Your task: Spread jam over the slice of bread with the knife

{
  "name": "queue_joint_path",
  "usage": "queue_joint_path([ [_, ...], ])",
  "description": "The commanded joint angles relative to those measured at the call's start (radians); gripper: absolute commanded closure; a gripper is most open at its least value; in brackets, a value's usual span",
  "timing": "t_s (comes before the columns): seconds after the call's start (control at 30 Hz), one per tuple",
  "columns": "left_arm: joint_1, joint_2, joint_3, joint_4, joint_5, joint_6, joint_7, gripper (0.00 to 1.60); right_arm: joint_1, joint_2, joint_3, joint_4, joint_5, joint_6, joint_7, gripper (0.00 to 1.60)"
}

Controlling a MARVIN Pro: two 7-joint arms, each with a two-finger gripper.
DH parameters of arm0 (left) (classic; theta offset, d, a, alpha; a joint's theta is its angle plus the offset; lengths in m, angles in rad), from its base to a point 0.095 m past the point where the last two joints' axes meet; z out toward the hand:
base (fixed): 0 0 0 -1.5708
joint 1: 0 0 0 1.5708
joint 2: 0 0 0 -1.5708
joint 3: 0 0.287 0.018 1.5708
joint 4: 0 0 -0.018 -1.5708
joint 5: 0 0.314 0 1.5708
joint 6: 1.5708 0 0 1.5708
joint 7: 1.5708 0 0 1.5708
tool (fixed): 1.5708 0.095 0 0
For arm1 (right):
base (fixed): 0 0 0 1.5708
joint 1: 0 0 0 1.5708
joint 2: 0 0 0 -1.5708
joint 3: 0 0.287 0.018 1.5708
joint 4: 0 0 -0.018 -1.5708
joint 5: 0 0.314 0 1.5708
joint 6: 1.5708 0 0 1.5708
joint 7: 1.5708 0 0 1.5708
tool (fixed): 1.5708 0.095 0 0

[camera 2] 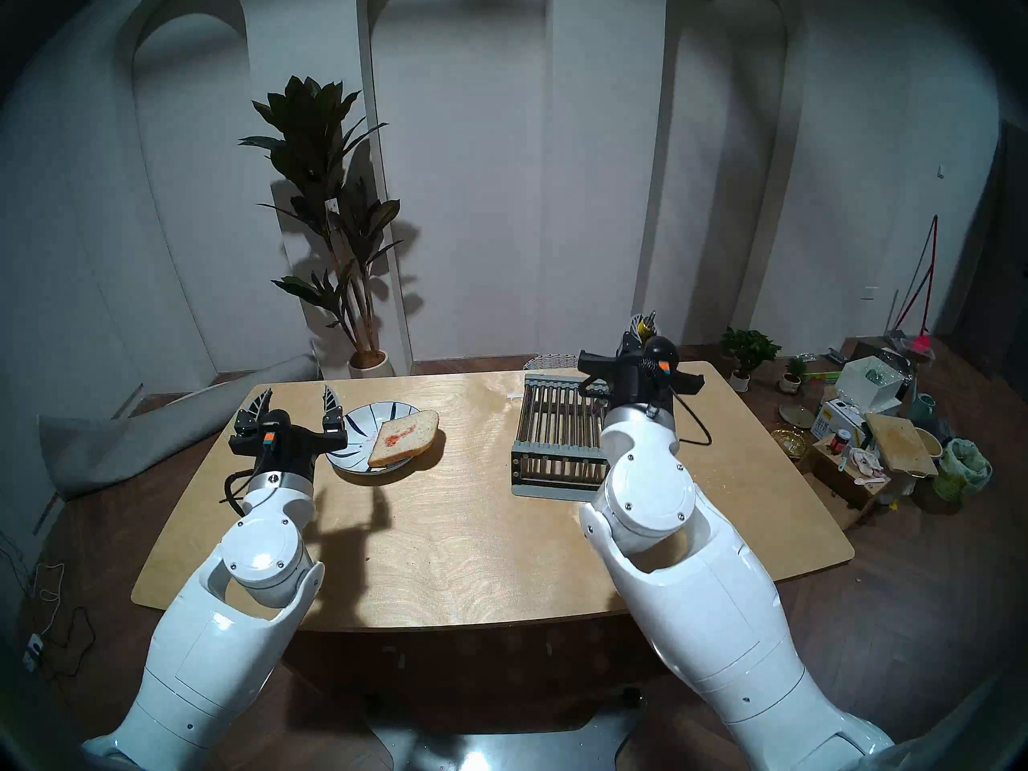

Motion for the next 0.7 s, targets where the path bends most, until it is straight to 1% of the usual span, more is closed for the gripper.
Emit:
queue_joint_path([
  [0.0, -0.063, 0.009, 0.018, 0.053, 0.101, -0.124, 0.032, 0.00, 0.003, -0.021, 0.000, 0.039, -0.042, -0.124, 0.001, 1.60],
  [0.07, -0.075, 0.005, 0.026, 0.072, 0.118, -0.137, 0.041, 0.00, 0.015, -0.038, 0.000, 0.061, -0.048, -0.136, -0.008, 1.60],
  [0.2, -0.097, -0.004, 0.038, 0.110, 0.140, -0.185, 0.057, 0.00, 0.047, -0.051, -0.009, 0.111, -0.055, -0.220, 0.001, 1.60],
  [0.27, -0.102, -0.006, 0.041, 0.120, 0.145, -0.192, 0.062, 0.00, 0.052, -0.053, -0.011, 0.122, -0.052, -0.234, 0.007, 1.60],
  [0.3, -0.106, -0.007, 0.044, 0.127, 0.148, -0.199, 0.066, 0.00, 0.059, -0.050, -0.016, 0.139, -0.058, -0.270, 0.010, 1.60],
  [0.33, -0.113, -0.010, 0.048, 0.140, 0.151, -0.208, 0.070, 0.00, 0.066, -0.056, -0.018, 0.152, -0.064, -0.279, 0.013, 1.60],
  [0.37, -0.113, -0.010, 0.048, 0.140, 0.151, -0.208, 0.070, 0.00, 0.066, -0.056, -0.018, 0.152, -0.064, -0.279, 0.013, 1.60],
  [0.53, -0.123, -0.017, 0.052, 0.155, 0.151, -0.230, 0.080, 0.00, 0.082, -0.056, -0.021, 0.185, -0.075, -0.354, 0.019, 1.60],
  [0.67, -0.127, -0.021, 0.054, 0.163, 0.157, -0.238, 0.090, 0.00, 0.086, -0.050, -0.020, 0.217, -0.081, -0.391, 0.027, 1.60],
])
